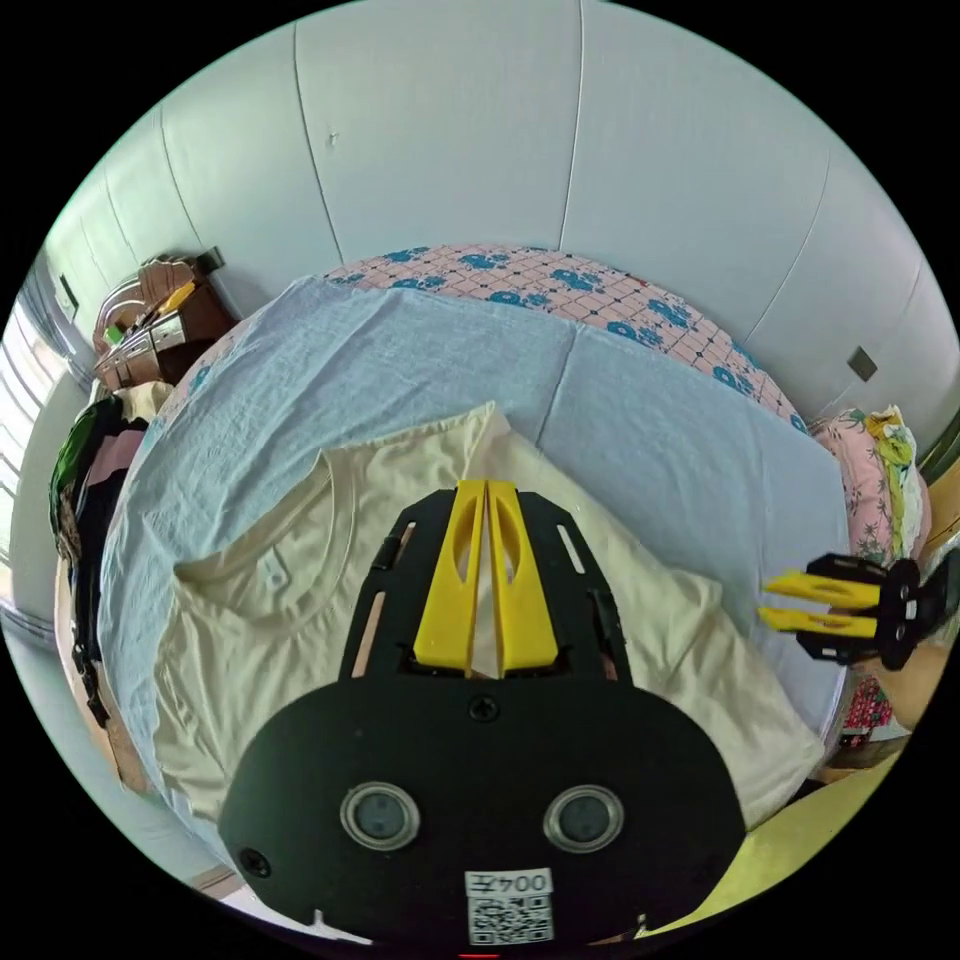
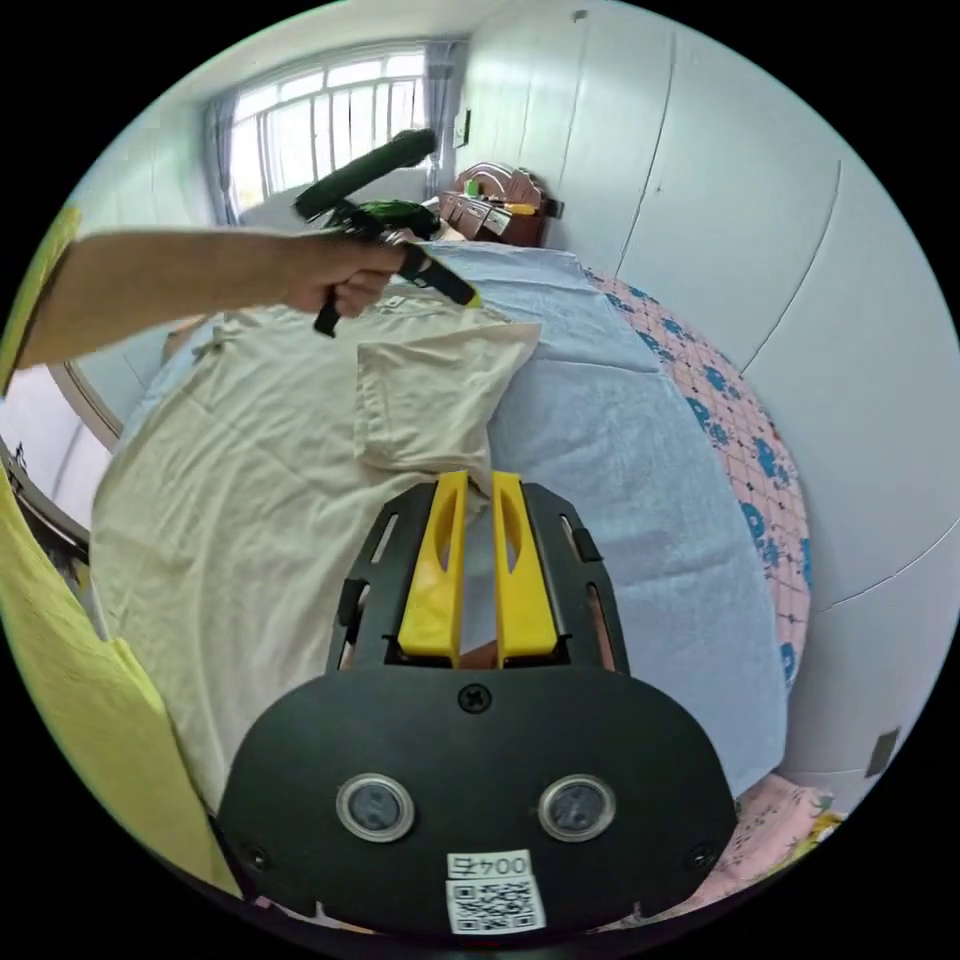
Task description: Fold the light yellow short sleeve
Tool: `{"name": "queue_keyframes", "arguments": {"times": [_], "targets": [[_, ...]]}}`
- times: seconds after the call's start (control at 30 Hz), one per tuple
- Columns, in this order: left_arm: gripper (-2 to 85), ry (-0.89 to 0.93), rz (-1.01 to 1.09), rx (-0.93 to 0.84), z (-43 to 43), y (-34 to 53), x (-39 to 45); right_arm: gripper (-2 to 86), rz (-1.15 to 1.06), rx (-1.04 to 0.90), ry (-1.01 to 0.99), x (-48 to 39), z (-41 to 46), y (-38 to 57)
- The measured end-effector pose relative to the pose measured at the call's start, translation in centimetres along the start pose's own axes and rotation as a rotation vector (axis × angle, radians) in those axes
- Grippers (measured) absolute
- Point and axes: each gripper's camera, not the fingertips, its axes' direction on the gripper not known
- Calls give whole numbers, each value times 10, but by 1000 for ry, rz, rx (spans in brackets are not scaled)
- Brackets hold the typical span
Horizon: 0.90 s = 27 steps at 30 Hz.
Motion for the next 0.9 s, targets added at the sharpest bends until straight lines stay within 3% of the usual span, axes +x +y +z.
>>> {"name": "queue_keyframes", "arguments": {"times": [0.13,0.23,0.47,0.73,0.9], "targets": [[3,-30,1,-73,-5,53,1,51,34,-31,-42,4,33,-16],[2,-26,-58,-103,-12,82,-14,48,58,-210,-60,11,78,-18],[3,-1,-221,-60,-115,194,-34,38,111,-98,-106,3,51,-12],[7,-125,-435,-209,-193,363,-59,21,-67,-310,-115,-87,88,25],[8,-164,-338,-234,-210,419,-77,14,-192,-443,33,-137,137,45]]}}
